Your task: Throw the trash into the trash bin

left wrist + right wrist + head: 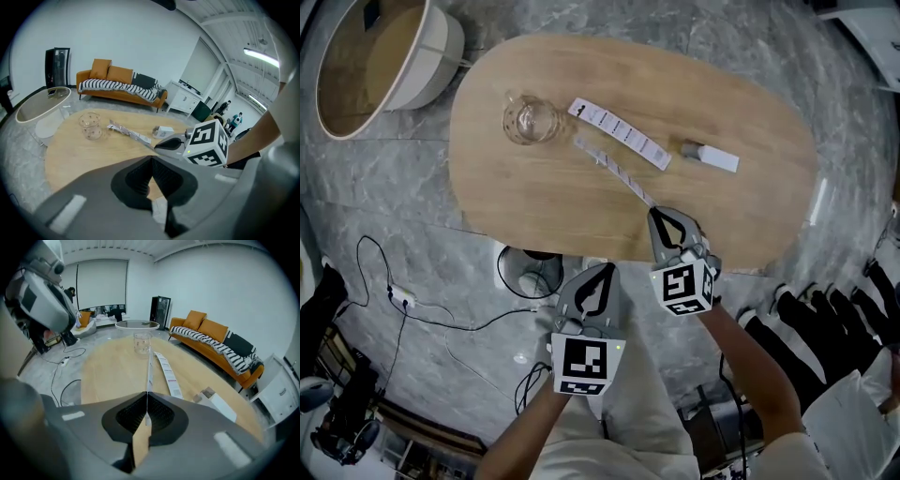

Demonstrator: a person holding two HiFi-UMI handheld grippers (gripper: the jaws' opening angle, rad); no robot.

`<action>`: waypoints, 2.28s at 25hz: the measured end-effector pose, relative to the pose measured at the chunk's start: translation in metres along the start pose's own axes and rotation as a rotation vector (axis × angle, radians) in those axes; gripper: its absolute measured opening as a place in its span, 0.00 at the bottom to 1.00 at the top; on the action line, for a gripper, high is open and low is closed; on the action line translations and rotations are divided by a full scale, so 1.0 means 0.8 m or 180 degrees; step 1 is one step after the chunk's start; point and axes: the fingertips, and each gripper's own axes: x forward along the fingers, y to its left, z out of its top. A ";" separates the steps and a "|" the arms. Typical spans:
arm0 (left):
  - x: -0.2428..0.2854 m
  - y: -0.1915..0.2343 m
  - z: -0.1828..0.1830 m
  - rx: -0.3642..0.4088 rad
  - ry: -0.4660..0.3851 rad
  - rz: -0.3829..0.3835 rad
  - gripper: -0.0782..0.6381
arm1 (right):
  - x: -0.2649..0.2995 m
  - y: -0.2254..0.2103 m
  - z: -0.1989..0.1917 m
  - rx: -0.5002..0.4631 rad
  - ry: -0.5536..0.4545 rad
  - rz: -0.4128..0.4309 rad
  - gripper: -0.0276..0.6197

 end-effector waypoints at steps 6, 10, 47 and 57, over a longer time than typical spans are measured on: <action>-0.026 0.020 -0.018 -0.0103 -0.0062 0.0118 0.11 | -0.010 0.056 0.045 0.0149 -0.0157 0.0369 0.09; -0.046 0.034 -0.033 -0.0167 -0.0093 0.0193 0.11 | -0.009 0.094 0.063 0.0090 -0.0205 0.0539 0.09; -0.197 0.196 -0.281 -0.0839 -0.0057 0.0959 0.11 | 0.058 0.427 -0.033 -0.1142 0.0688 0.1823 0.09; -0.177 0.209 -0.349 -0.0789 0.0120 0.0851 0.11 | 0.095 0.460 -0.089 -0.1003 0.1071 0.1779 0.09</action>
